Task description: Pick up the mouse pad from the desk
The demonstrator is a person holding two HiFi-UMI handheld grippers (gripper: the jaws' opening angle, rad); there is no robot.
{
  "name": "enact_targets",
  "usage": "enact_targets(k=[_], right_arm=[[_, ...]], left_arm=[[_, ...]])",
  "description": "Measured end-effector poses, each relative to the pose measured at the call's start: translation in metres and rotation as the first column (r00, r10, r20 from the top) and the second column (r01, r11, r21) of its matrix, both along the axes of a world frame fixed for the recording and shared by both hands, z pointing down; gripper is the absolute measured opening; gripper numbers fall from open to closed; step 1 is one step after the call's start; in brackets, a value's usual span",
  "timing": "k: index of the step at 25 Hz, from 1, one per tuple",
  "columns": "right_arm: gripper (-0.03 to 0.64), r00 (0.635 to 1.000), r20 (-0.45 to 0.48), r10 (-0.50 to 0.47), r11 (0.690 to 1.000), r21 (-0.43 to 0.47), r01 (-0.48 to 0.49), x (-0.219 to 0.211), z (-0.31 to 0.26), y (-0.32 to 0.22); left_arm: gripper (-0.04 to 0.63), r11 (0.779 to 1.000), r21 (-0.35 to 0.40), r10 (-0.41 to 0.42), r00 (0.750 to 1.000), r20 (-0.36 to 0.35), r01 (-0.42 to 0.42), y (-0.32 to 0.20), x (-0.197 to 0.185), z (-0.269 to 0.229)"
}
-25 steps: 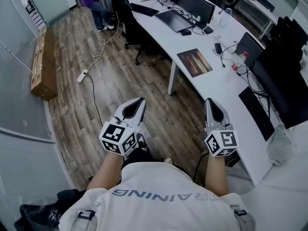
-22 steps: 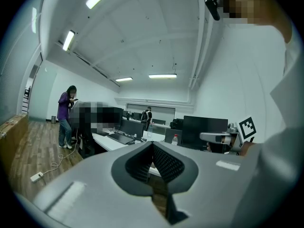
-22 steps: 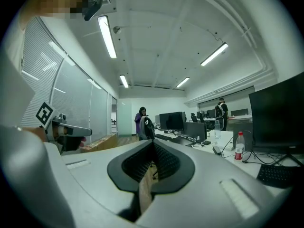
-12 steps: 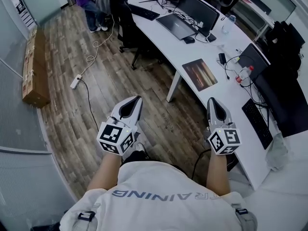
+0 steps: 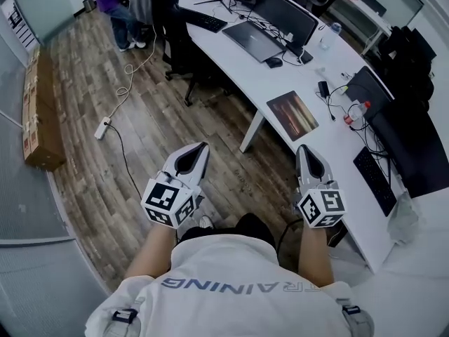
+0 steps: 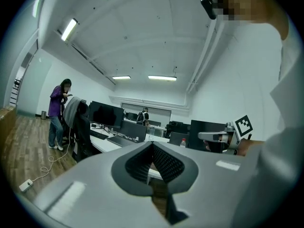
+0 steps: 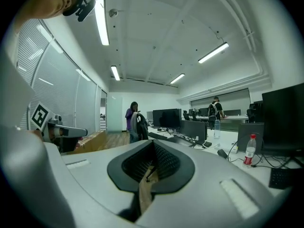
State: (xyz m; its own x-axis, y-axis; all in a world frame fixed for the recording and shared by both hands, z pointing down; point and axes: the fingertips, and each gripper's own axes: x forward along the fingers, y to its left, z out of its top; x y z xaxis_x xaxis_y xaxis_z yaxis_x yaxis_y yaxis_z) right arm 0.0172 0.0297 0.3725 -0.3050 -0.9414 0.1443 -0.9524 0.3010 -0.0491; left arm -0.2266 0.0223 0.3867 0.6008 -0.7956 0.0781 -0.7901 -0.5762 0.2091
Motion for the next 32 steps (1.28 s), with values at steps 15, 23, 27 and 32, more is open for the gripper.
enact_targets(k=[15, 23, 27, 32], right_arm=[[0.015, 0.995, 0.08, 0.063, 0.997, 0.027, -0.066, 0.065, 0.008, -0.108], [0.015, 0.986, 0.11, 0.127, 0.992, 0.011, -0.129, 0.144, 0.01, -0.179], [0.015, 0.981, 0.114, 0.155, 0.988, -0.012, -0.154, 0.176, 0.023, -0.2], [0.015, 0.969, 0.122, 0.216, 0.976, -0.043, -0.212, 0.213, 0.033, -0.216]], left_arm=[[0.0, 0.999, -0.007, 0.051, 0.998, 0.041, -0.051, -0.12, 0.061, -0.002], [0.0, 0.992, -0.007, 0.126, 0.99, 0.065, -0.126, -0.2, 0.141, -0.014], [0.0, 0.989, -0.027, 0.15, 0.985, 0.083, -0.148, -0.226, 0.173, -0.007], [0.0, 0.978, -0.05, 0.208, 0.974, 0.088, -0.204, -0.254, 0.212, 0.002]])
